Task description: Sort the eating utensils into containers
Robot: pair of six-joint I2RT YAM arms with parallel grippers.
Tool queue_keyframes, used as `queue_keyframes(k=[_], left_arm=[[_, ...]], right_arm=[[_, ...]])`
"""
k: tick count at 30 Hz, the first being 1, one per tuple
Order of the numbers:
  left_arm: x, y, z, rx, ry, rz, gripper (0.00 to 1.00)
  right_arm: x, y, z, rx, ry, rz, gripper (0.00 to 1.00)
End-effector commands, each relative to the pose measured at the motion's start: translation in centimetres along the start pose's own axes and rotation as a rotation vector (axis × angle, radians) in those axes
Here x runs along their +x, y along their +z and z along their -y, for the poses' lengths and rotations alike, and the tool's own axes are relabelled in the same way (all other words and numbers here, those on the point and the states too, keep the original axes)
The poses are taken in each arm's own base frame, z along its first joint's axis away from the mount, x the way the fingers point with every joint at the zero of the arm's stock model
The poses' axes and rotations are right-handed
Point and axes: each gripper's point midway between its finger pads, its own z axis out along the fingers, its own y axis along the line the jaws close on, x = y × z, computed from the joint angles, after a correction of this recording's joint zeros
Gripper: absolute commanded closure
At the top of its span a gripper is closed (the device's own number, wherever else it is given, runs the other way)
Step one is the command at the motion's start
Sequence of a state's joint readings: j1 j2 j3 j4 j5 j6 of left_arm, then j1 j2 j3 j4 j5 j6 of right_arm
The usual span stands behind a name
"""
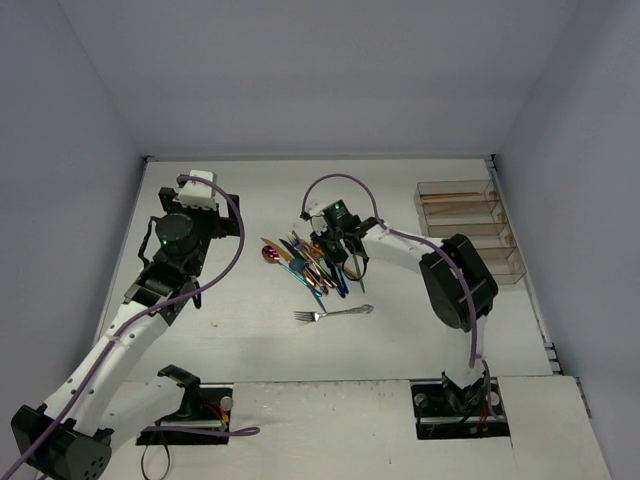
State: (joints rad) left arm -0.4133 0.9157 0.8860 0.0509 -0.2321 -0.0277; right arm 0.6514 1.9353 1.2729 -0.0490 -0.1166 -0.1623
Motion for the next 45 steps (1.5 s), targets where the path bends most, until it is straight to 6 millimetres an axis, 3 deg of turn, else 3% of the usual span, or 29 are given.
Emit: queue_keyframes(k=[1, 19, 21, 24, 31, 36, 41, 45], left_arm=[[-2.3, 0.0, 0.3, 0.011, -0.022, 0.083, 0.10], [-2.4, 0.0, 0.3, 0.015, -0.025, 0.084, 0.10], [-2.4, 0.0, 0.3, 0.015, -0.025, 0.084, 0.10], [-2.4, 0.0, 0.4, 0.016, -0.025, 0.084, 0.10], [-2.4, 0.0, 0.4, 0.016, -0.027, 0.084, 0.10], [-2.4, 0.0, 0.4, 0.019, -0.025, 0.085, 0.10], [-2.5, -0.1, 0.3, 0.016, -0.026, 0.088, 0.10], [-2.5, -0.2, 0.3, 0.015, -0.025, 0.089, 0.10]], right_arm=[[-2.4, 0.0, 0.5, 0.019, -0.019, 0.052, 0.84], [-1.6, 0.8, 0.6, 0.019, -0.007, 0.028, 0.87], [-1.7, 0.7, 0.6, 0.023, -0.003, 0.031, 0.94], [-2.1, 0.0, 1.1, 0.052, 0.003, 0.043, 1.00], [-4.5, -2.9, 1.4, 0.072, 0.029, 0.123, 1.00], [-4.6, -3.4, 1.8, 0.092, 0.032, 0.131, 1.00], [-4.0, -2.5, 2.5, 0.121, 0.013, 0.103, 0.86], [-3.6, -1.6, 2.7, 0.125, 0.000, 0.083, 0.82]])
